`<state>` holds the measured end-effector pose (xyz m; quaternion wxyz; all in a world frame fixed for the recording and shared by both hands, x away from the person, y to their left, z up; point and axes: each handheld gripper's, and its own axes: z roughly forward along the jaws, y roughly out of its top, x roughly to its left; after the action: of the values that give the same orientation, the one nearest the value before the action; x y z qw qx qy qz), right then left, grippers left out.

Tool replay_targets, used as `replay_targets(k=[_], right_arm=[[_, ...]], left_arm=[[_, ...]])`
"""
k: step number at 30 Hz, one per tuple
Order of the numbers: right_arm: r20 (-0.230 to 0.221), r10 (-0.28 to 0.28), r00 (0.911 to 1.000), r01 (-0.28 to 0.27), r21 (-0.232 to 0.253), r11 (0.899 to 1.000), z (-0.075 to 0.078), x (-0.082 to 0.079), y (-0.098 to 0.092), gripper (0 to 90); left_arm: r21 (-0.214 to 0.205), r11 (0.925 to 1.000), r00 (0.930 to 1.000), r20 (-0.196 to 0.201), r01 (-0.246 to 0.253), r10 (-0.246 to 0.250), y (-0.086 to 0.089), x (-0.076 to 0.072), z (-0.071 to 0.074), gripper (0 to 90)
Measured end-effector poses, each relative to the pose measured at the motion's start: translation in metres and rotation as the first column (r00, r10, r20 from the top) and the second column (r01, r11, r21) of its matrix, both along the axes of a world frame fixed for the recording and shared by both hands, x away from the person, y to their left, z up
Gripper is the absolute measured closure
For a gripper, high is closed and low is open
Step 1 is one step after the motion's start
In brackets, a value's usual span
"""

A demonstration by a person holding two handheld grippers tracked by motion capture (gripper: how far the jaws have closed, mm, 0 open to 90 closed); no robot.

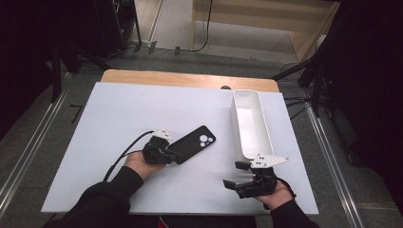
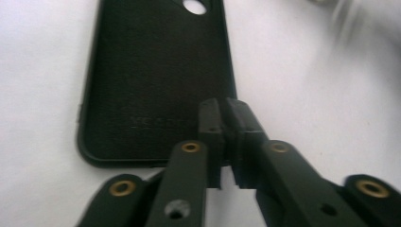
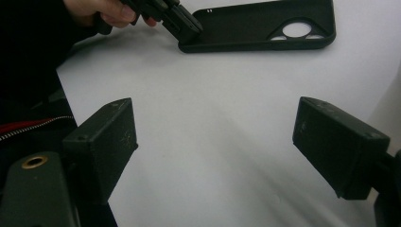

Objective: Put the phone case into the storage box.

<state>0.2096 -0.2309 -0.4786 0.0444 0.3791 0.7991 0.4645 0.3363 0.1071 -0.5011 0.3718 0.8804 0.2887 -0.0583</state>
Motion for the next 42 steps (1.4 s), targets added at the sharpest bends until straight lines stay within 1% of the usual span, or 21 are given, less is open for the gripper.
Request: replay_targets(k=[2, 3, 6, 8, 9, 11, 13, 14, 15, 18, 19, 22, 23, 24, 25, 26, 28, 32, 34, 38, 42], right_arm=[[0.000, 0.000, 1.0000, 0.000, 0.000, 1.000, 0.000, 0.000, 0.000, 12.9], [-0.001, -0.001, 1.0000, 0.001, -0.001, 1.000, 0.000, 0.000, 0.000, 12.9], [-0.001, 0.000, 1.0000, 0.000, -0.001, 1.000, 0.000, 0.000, 0.000, 12.9], [-0.002, -0.001, 1.0000, 0.001, 0.002, 1.000, 0.000, 0.000, 0.000, 12.9], [-0.002, -0.001, 1.0000, 0.001, -0.001, 1.000, 0.000, 0.000, 0.000, 12.9], [-0.002, -0.001, 1.0000, 0.001, 0.002, 1.000, 0.000, 0.000, 0.000, 12.9], [0.000, 0.001, 1.0000, -0.001, 0.001, 1.000, 0.000, 0.000, 0.000, 12.9], [0.001, 0.001, 1.0000, -0.001, 0.000, 1.000, 0.000, 0.000, 0.000, 12.9], [-0.001, 0.002, 1.0000, -0.002, 0.001, 1.000, 0.000, 0.000, 0.000, 12.9], [-0.003, -0.001, 1.0000, 0.001, 0.002, 1.000, 0.000, 0.000, 0.000, 12.9], [-0.002, 0.000, 1.0000, 0.000, 0.001, 1.000, 0.000, 0.000, 0.000, 12.9], [0.002, 0.002, 1.0000, -0.002, 0.002, 1.000, 0.000, 0.000, 0.000, 12.9], [0.001, 0.001, 1.0000, -0.001, 0.001, 1.000, 0.000, 0.000, 0.000, 12.9], [0.001, 0.001, 1.0000, -0.001, 0.001, 1.000, 0.000, 0.000, 0.000, 12.9], [0.002, 0.001, 1.0000, -0.001, 0.000, 1.000, 0.000, 0.000, 0.000, 12.9], [0.002, 0.000, 1.0000, 0.000, 0.000, 1.000, 0.000, 0.000, 0.000, 12.9], [0.001, 0.001, 1.0000, -0.001, 0.000, 1.000, 0.000, 0.001, 0.000, 12.9], [-0.002, -0.002, 1.0000, 0.002, -0.002, 1.000, 0.000, 0.000, 0.000, 12.9], [0.002, 0.000, 1.0000, 0.000, -0.003, 1.000, 0.000, 0.000, 0.000, 12.9], [0.004, 0.000, 1.0000, 0.000, -0.002, 1.000, 0.000, 0.001, 0.000, 12.9], [0.003, 0.000, 1.0000, 0.000, -0.001, 1.000, 0.000, 0.001, 0.000, 12.9]], left_arm=[[-0.020, 0.9997, 0.9998, -0.014, -0.011, 0.011, 0.003, 0.002, 0.003, 76.4], [-0.030, 0.9995, 0.9998, -0.016, -0.009, 0.008, 0.004, 0.003, 0.004, 73.4], [-0.064, 0.9976, 0.9996, -0.019, -0.024, 0.023, 0.008, 0.004, 0.010, 64.4], [-0.073, 0.9968, 0.9994, -0.021, -0.030, 0.029, 0.009, 0.004, 0.012, 57.5], [-0.074, 0.9967, 0.9994, -0.016, -0.032, 0.031, 0.010, 0.004, 0.013, 53.7], [-0.077, 0.9965, 0.9992, -0.027, -0.033, 0.031, 0.013, 0.005, 0.015, 45.9], [-0.100, 0.9944, 0.9992, -0.024, -0.035, 0.033, 0.015, 0.004, 0.019, 43.7], [-0.111, 0.9933, 0.9994, -0.019, -0.031, 0.029, 0.016, 0.003, 0.021, 41.0], [-0.121, 0.9924, 0.9997, -0.008, -0.025, 0.024, 0.017, 0.003, 0.023, 39.0], [-0.140, 0.9900, 0.9999, -0.005, -0.012, 0.011, 0.019, -0.001, 0.029, 34.2], [-0.139, 0.9903, 1.0000, -0.004, -0.005, 0.004, 0.021, -0.001, 0.031, 33.0], [-0.158, 0.9875, 1.0000, -0.007, -0.001, 0.000, 0.024, -0.005, 0.036, 32.9], [-0.156, 0.9877, 1.0000, 0.003, 0.008, -0.007, 0.025, -0.006, 0.038, 32.1], [-0.159, 0.9871, 0.9998, 0.012, 0.020, -0.018, 0.026, -0.008, 0.039, 28.0], [-0.154, 0.9878, 0.9997, 0.017, 0.023, -0.020, 0.026, -0.009, 0.041, 27.5], [-0.154, 0.9879, 0.9997, 0.019, 0.019, -0.017, 0.027, -0.011, 0.042, 27.5], [-0.131, 0.9912, 0.9995, 0.028, 0.019, -0.016, 0.029, -0.014, 0.044, 27.5], [-0.154, 0.9879, 0.9990, 0.042, 0.017, -0.011, 0.035, -0.019, 0.046, 27.4], [-0.157, 0.9875, 0.9981, 0.060, 0.018, -0.008, 0.037, -0.023, 0.048, 27.4], [-0.153, 0.9880, 0.9970, 0.077, 0.020, -0.008, 0.042, -0.029, 0.049, 27.3], [-0.159, 0.9872, 0.9968, 0.079, 0.015, -0.002, 0.048, -0.033, 0.049, 27.4]])
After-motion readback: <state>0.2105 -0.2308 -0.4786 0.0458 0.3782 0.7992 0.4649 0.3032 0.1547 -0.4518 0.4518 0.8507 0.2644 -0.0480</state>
